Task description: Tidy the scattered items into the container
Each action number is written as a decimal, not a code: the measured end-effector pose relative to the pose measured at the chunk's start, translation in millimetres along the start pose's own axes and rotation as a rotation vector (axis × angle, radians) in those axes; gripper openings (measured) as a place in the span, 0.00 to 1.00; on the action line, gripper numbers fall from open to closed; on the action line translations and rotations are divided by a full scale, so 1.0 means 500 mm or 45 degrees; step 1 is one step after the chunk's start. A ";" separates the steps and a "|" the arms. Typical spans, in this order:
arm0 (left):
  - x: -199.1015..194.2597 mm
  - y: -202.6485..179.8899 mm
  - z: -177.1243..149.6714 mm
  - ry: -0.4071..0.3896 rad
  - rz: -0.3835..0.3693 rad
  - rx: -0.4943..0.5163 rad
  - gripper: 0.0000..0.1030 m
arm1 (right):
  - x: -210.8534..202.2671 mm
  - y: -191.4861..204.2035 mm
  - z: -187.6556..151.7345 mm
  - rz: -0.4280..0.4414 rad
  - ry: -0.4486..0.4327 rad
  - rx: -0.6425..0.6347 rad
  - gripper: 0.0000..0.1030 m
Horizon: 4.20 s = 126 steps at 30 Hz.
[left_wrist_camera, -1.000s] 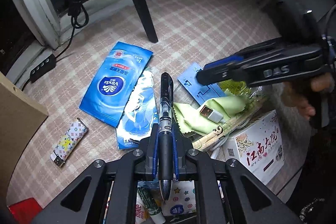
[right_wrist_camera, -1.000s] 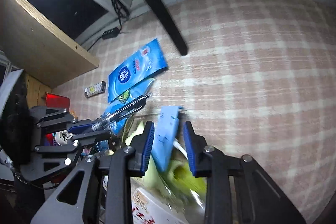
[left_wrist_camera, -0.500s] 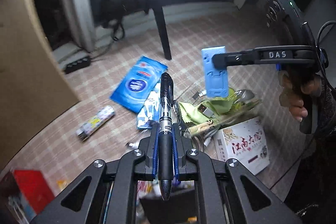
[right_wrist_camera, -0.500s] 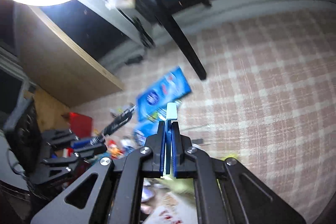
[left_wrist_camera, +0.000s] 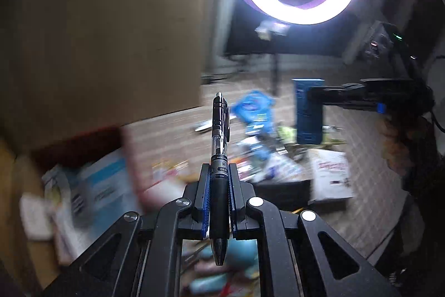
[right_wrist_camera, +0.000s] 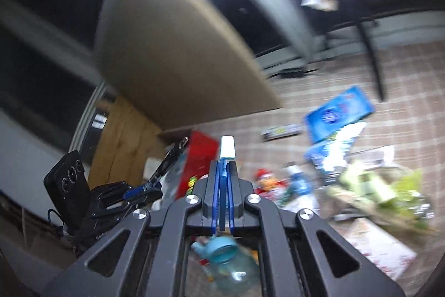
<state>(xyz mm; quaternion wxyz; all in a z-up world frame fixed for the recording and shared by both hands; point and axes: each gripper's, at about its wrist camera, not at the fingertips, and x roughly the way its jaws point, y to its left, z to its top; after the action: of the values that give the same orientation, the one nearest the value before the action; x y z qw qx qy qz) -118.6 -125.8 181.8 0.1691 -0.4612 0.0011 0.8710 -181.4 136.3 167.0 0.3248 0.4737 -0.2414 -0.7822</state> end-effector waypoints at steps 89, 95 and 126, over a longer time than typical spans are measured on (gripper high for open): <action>0.504 -0.234 0.129 0.500 -0.160 -0.138 0.32 | -0.072 -0.367 0.005 -0.626 0.235 -0.246 0.46; 0.531 -0.243 0.127 0.533 -0.145 -0.129 0.26 | -0.036 -0.379 0.016 -0.626 0.288 -0.264 0.38; 0.336 -0.241 0.159 0.220 -0.228 -0.087 0.02 | -0.229 -0.289 -0.025 -0.496 -0.063 -0.155 0.04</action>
<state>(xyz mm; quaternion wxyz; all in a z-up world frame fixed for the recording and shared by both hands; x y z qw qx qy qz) -233.5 49.8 111.2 0.2297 -0.5382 -0.0552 0.8090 -171.6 317.0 129.6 0.1895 0.4714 -0.1055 -0.8548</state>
